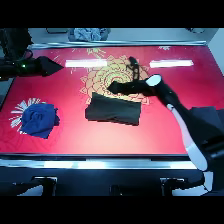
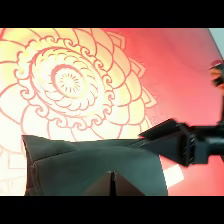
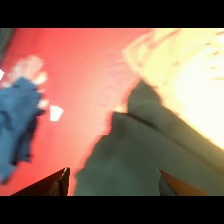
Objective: Fold the shirts.
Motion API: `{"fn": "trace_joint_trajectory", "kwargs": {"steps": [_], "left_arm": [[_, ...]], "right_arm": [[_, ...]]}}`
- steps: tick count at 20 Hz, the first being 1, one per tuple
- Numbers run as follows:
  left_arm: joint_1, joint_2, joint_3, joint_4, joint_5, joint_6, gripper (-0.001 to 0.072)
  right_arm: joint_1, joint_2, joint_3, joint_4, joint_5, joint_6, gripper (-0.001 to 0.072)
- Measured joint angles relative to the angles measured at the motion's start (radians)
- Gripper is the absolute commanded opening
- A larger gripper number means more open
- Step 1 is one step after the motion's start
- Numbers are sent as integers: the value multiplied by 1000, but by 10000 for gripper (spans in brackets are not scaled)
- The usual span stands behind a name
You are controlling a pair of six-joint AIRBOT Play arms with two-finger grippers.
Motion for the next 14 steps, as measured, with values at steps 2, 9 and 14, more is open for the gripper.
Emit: {"fn": "trace_joint_trajectory", "kwargs": {"steps": [2,9,14], "left_arm": [[2,3,-18,3,-3,3,33],[2,5,-80,9,-5,6,34],[2,5,-91,9,-6,6,34]], "right_arm": [[-98,29,-4,-181,129,43,656],[-238,8,-229,-341,279,96,669],[-230,-66,-283,-66,185,-11,44]]}}
